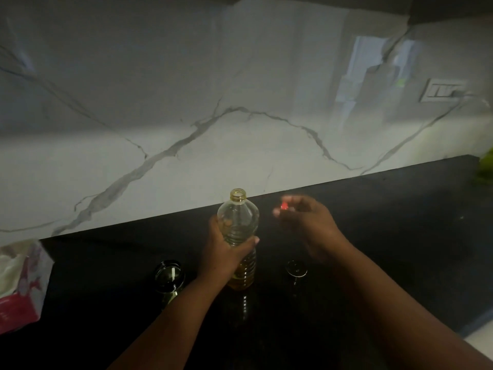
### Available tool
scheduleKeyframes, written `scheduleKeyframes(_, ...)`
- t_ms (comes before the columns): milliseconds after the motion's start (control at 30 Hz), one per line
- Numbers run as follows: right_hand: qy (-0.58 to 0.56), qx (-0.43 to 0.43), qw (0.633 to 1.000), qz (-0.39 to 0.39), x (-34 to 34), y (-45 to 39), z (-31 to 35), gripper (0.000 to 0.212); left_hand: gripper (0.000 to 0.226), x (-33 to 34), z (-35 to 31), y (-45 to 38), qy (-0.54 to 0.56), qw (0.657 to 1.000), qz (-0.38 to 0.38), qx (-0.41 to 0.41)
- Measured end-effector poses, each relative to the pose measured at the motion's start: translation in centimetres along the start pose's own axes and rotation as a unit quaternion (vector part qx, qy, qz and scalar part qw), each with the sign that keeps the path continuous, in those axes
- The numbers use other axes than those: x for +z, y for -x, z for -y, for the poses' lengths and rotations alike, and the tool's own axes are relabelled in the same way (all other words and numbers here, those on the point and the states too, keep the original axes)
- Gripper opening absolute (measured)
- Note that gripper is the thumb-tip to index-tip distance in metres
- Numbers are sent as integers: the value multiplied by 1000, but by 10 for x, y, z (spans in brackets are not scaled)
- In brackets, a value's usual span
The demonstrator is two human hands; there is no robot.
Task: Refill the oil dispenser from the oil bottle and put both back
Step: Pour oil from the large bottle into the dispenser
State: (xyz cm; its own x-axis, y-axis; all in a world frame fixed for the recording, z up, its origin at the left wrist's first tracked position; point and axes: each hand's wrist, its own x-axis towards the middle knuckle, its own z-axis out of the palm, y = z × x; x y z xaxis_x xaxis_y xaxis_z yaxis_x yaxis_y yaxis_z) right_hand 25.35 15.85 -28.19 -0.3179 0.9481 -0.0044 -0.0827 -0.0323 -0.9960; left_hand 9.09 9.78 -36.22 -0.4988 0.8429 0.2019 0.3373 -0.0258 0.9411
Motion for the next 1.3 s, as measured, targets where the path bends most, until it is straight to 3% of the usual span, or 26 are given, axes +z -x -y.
scheduleKeyframes(100, -33, 79, 994, -70, -29, 21, -37, 29, 86, -3, -1, 3, 5, 1000, 2, 6)
scheduleKeyframes(233, 141, 138, 973, -118, -54, 53, -89, 22, 86, -6, 0, 4, 13, 1000, 21, 2)
scheduleKeyframes(333, 283, 134, 946, -88, -60, 66, -122, 16, 90, -8, -2, 4, 12, 999, 46, -5)
scheduleKeyframes(400, 367, 122, 921, -49, -60, 67, -135, 14, 90, -11, -2, 2, 2, 998, 61, -9)
scheduleKeyframes(567, 457, 87, 885, -10, -60, 59, -150, 17, 98, -20, -1, -6, -55, 993, 107, -10)
scheduleKeyframes(667, 519, 0, 855, -12, -63, 53, -155, 26, 104, -31, 0, -5, -95, 990, 101, 7)
scheduleKeyframes(767, 564, -103, 816, -74, -60, 52, -149, 29, 108, -46, 5, 5, -151, 987, 57, 4)
scheduleKeyframes(867, 489, -220, 839, -91, -49, 49, -139, 31, 98, -65, 14, 17, -215, 976, 22, 24)
scheduleKeyframes(967, 407, -279, 869, -36, -31, 35, -124, 35, 88, -81, 17, 29, -257, 966, -20, 25)
scheduleKeyframes(1133, 330, -279, 901, 33, -7, 8, -109, 58, 94, -92, 28, 44, -276, 958, -73, -19)
scheduleKeyframes(1300, 233, -175, 946, 142, 13, -10, -107, 90, 104, -93, 48, 62, -229, 960, -128, -95)
